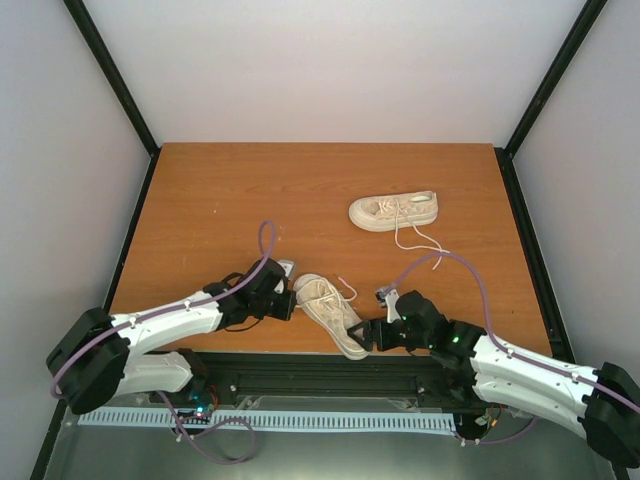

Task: Tie the shoes
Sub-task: Tie the shoelace on the shoe.

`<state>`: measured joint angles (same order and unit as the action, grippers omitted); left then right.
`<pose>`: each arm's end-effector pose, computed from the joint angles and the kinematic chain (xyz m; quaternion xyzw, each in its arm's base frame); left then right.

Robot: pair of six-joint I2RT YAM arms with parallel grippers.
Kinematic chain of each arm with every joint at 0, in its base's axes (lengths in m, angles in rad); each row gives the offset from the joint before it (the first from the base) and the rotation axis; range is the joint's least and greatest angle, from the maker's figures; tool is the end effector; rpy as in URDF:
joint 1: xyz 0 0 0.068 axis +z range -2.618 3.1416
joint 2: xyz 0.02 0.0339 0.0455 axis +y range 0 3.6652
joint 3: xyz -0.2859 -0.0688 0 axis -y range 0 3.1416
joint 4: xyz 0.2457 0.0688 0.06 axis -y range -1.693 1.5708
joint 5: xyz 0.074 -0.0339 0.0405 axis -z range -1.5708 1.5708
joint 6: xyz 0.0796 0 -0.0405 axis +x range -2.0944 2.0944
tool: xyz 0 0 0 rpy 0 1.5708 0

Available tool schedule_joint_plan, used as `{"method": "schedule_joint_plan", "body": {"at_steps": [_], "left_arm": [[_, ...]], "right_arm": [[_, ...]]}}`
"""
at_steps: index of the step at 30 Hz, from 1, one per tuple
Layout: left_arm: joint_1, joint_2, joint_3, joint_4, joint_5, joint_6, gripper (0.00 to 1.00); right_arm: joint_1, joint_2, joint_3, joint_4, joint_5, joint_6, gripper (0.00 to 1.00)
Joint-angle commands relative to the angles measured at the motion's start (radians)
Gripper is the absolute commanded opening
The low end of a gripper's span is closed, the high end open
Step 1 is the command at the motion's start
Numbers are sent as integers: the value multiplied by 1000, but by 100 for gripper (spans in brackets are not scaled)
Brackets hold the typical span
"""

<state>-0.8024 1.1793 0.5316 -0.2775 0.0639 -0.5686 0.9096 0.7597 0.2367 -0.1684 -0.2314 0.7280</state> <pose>0.1599 -0.1728 0.1548 0.1206 0.9402 -0.2242 0.2263 0.0913 0.1471 0.1431 -0.1304 0.8907 0.3802 0.2125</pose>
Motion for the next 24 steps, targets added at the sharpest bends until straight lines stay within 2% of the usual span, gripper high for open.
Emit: {"method": "schedule_joint_plan", "body": {"at_steps": [1, 11, 13, 16, 19, 24], "left_arm": [[14, 35, 24, 63, 37, 9, 1], [54, 98, 17, 190, 32, 64, 1], [67, 98, 20, 190, 19, 68, 1], [113, 85, 18, 189, 33, 84, 1], [174, 81, 19, 187, 77, 102, 1], [200, 77, 34, 182, 125, 128, 1]], "right_arm": [[23, 17, -14, 100, -105, 31, 81], [86, 179, 49, 237, -171, 12, 81], [90, 196, 77, 204, -136, -6, 80], [84, 138, 128, 76, 10, -60, 81], [17, 42, 156, -11, 102, -117, 83], [-119, 13, 116, 16, 136, -105, 80]]}}
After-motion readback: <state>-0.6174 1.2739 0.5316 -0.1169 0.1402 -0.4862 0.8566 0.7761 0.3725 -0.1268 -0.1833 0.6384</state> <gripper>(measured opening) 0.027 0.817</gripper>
